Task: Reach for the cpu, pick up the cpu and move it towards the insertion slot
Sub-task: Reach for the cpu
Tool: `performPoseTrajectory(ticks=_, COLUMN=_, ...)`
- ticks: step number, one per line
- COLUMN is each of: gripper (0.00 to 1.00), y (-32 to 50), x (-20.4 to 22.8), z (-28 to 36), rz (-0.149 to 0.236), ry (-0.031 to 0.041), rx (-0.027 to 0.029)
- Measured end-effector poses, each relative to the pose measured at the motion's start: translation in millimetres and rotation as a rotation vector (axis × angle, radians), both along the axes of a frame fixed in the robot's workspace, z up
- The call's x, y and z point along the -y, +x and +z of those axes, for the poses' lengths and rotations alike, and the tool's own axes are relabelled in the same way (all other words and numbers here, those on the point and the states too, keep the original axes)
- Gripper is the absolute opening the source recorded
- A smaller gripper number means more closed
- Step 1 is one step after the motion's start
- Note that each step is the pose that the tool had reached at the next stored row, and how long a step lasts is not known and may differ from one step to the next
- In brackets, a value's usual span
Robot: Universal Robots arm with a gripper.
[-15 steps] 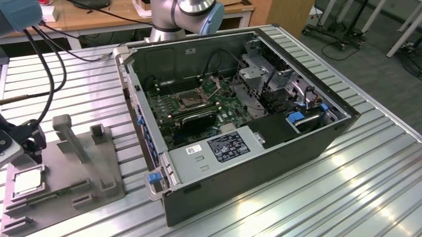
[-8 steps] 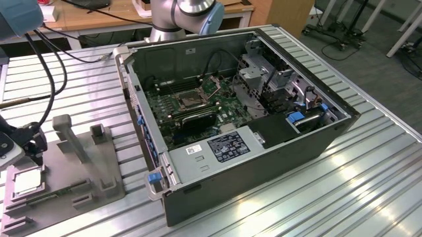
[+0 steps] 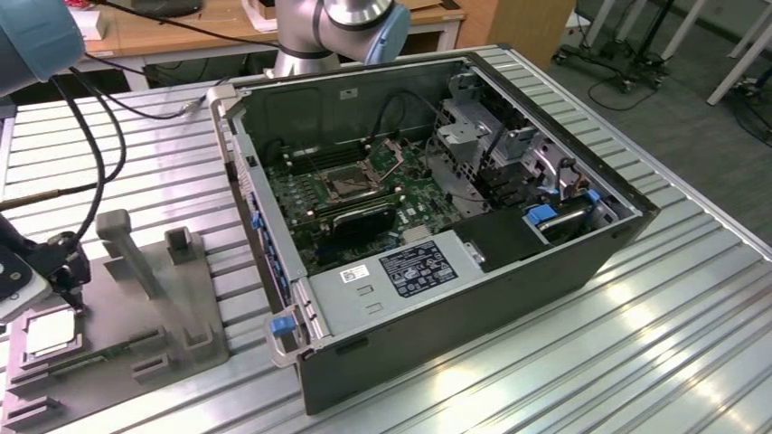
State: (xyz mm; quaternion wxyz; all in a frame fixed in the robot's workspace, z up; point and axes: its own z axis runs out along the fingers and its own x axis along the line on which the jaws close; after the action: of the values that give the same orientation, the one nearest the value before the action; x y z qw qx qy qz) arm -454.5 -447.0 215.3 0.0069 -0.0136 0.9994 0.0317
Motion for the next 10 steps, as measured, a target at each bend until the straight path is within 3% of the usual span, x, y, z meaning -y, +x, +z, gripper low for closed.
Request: performPoseTrajectory(ticks=10, gripper=0.73, y=-2.7, x=0.0, z=-14.7, rz=0.0, ry=-0.0001, rx=-0.0002)
